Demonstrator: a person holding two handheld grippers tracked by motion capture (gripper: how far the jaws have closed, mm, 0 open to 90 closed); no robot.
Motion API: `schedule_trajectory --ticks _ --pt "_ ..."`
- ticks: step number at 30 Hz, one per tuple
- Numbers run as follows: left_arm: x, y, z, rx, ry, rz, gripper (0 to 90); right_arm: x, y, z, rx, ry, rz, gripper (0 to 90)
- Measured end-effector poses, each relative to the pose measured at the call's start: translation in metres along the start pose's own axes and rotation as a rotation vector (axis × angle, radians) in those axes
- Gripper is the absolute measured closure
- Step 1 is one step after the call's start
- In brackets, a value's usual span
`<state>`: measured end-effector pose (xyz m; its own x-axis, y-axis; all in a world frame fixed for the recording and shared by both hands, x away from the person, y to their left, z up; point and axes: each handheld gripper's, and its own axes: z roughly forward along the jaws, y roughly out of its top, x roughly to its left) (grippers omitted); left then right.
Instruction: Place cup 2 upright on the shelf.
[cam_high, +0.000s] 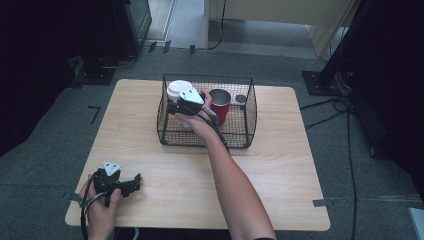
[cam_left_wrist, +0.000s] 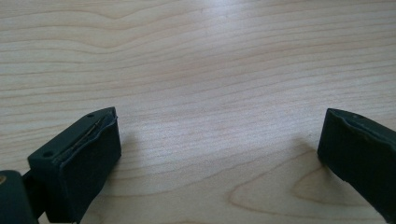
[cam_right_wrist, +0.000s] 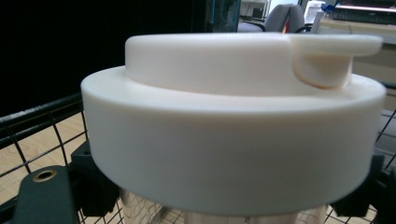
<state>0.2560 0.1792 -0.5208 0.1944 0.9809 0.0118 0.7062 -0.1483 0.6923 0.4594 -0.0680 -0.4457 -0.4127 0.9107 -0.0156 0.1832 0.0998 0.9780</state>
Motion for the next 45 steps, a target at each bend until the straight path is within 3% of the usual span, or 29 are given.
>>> schedule_trajectory --ticks 9,23,35,45 --pt "0.000 0.000 0.000 0.002 0.000 0.000 0.0 -0.001 0.001 0.002 0.016 0.019 0.020 15.8" --pt "0.000 0.000 0.000 -0.001 0.001 0.001 0.0 -0.004 0.003 -0.002 0.042 0.064 -0.011 15.5" --pt "0.000 0.000 0.000 0.000 -0.002 0.002 0.0 -0.009 0.000 -0.005 0.077 0.073 0.014 13.7" --pt "0.000 0.000 0.000 -0.001 -0.004 0.003 0.0 -0.009 0.000 -0.010 0.065 0.085 0.026 13.5"
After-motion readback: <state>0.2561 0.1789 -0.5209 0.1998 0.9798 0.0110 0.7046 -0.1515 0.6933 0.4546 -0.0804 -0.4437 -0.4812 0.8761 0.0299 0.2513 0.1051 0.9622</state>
